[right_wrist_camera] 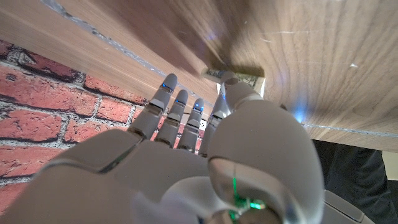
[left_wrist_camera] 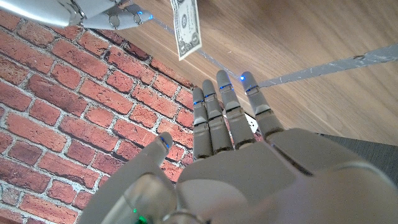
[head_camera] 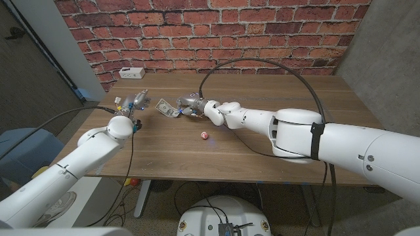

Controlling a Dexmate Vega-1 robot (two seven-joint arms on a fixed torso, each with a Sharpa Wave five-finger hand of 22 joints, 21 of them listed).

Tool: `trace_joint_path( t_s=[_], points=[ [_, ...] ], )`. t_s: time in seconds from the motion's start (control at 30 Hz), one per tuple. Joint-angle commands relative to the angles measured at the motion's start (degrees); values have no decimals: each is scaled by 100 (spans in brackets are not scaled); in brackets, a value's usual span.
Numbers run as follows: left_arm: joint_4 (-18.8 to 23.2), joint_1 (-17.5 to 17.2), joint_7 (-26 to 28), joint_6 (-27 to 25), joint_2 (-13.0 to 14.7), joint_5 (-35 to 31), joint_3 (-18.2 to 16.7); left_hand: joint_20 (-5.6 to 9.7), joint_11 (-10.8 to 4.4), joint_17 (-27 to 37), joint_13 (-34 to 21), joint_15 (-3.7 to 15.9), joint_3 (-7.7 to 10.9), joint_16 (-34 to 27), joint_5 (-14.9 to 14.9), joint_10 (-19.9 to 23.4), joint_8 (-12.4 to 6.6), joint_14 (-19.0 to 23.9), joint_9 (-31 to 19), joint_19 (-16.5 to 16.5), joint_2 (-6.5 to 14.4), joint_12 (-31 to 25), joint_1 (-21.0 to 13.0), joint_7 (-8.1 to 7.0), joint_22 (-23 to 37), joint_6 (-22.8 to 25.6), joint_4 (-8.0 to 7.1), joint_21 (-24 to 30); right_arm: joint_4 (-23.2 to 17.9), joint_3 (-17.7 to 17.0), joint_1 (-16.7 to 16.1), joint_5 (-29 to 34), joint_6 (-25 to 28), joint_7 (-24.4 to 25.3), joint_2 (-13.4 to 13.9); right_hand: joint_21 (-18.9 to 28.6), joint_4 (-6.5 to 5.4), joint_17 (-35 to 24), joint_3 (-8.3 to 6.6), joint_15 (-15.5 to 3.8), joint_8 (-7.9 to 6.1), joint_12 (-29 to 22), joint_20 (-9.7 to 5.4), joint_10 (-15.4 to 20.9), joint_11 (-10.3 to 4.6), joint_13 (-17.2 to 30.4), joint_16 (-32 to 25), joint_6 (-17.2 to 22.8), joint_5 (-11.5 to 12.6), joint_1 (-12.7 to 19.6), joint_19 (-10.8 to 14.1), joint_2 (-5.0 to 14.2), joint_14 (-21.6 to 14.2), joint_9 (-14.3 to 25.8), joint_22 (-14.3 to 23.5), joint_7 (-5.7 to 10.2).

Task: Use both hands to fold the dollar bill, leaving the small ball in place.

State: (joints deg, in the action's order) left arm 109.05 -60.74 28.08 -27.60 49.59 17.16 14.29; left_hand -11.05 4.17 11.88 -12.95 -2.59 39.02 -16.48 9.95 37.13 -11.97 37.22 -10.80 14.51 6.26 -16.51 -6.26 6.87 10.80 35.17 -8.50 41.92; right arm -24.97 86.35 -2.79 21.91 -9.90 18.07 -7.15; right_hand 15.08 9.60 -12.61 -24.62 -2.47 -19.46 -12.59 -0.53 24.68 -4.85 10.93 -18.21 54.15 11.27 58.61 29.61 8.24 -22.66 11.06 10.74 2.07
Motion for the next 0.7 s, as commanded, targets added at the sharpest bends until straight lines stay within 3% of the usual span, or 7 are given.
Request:
trace_joint_path(
  t_s=[0.03, 0.3, 0.53, 0.7],
  points=[
    [-96, 81, -56, 51, -3, 23, 65, -10, 1, 13, -20, -5, -19, 5, 45, -18, 6, -14, -27, -16, 51, 3, 62, 20, 19, -32, -10, -8, -27, 5, -51, -52, -180, 431, 128, 53, -1, -33, 63, -737, -41, -67, -12, 165, -22, 4, -78, 143, 27, 114, 112, 0, -133, 36, 16, -18],
    [-195, 187, -103, 180, -18, -31, 147, -11, 7, 14, -25, -18, -41, 9, 53, -12, 6, -15, -27, -15, 43, 9, 97, 19, 19, -24, -25, -15, -27, 184, 44, 265, -7, 577, 221, 62, 18, -55, 112, -737, -67, -41, -26, 207, -93, 5, -74, 283, 24, 217, 122, -9, -60, 32, 20, 62],
    [-219, 254, -115, 172, -25, -65, 197, -16, -6, 15, -28, -12, -57, 7, 60, -9, 8, -3, -27, -13, 39, 15, 122, 23, 19, -23, -35, -20, -27, 391, 98, 625, 134, 425, 271, 11, 20, -68, 131, -744, 40, 30, -67, 133, -180, 5, 20, 235, 3, 393, -24, 33, 212, 2, 23, 186],
    [-215, 277, -116, 172, -15, -88, 210, -20, -10, 15, -32, -15, -70, 9, 66, -2, 8, 2, -26, -11, 37, 19, 146, 15, 19, -18, -42, -26, -27, 402, 121, 737, 109, 347, 346, -18, 67, -14, -67, -709, 159, 68, -69, 90, -170, 6, 138, 185, 0, 627, -103, 139, 310, -33, 18, 220]
  ],
)
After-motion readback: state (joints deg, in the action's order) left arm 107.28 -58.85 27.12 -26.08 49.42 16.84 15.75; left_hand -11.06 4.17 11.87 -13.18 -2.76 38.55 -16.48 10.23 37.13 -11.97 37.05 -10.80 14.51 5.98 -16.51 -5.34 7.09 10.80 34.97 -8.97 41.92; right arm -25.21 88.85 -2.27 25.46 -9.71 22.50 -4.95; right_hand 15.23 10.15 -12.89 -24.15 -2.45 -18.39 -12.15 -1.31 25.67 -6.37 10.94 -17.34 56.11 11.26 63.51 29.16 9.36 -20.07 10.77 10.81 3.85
